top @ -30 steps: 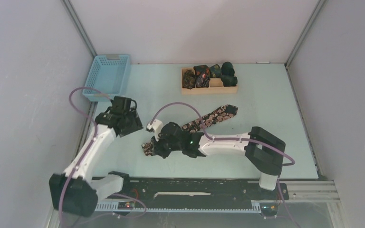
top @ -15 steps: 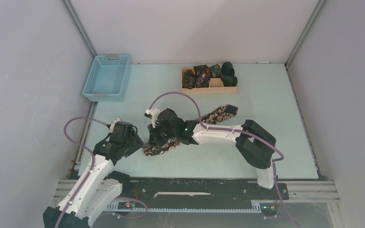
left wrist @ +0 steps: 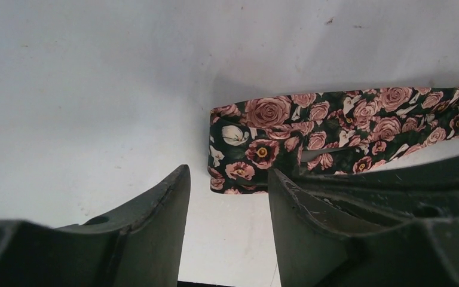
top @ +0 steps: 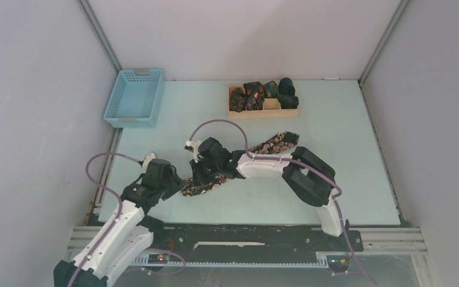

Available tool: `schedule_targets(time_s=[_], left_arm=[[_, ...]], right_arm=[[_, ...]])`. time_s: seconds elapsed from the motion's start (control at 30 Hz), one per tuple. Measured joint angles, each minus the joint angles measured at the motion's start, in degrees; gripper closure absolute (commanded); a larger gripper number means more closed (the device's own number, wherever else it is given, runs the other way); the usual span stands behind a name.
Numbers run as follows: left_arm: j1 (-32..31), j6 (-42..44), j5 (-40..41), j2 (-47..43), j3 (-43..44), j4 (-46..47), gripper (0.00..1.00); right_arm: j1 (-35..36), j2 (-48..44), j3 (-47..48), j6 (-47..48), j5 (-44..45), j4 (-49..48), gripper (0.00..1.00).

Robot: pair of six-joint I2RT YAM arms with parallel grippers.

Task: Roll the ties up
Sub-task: Roll the tie at the center of the board.

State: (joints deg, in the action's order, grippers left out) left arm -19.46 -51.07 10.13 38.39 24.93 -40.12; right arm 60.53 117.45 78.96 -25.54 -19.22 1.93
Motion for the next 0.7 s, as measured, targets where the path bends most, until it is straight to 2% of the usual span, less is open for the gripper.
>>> schedule_targets(time_s=[0.7], left_arm=[[-2.6,0.6,-3.4,2.3,-7.0,10.7,0.43]], right_arm=[[-2.6,4.3,0.4,-0.8,-3.7,0.7,1.00]])
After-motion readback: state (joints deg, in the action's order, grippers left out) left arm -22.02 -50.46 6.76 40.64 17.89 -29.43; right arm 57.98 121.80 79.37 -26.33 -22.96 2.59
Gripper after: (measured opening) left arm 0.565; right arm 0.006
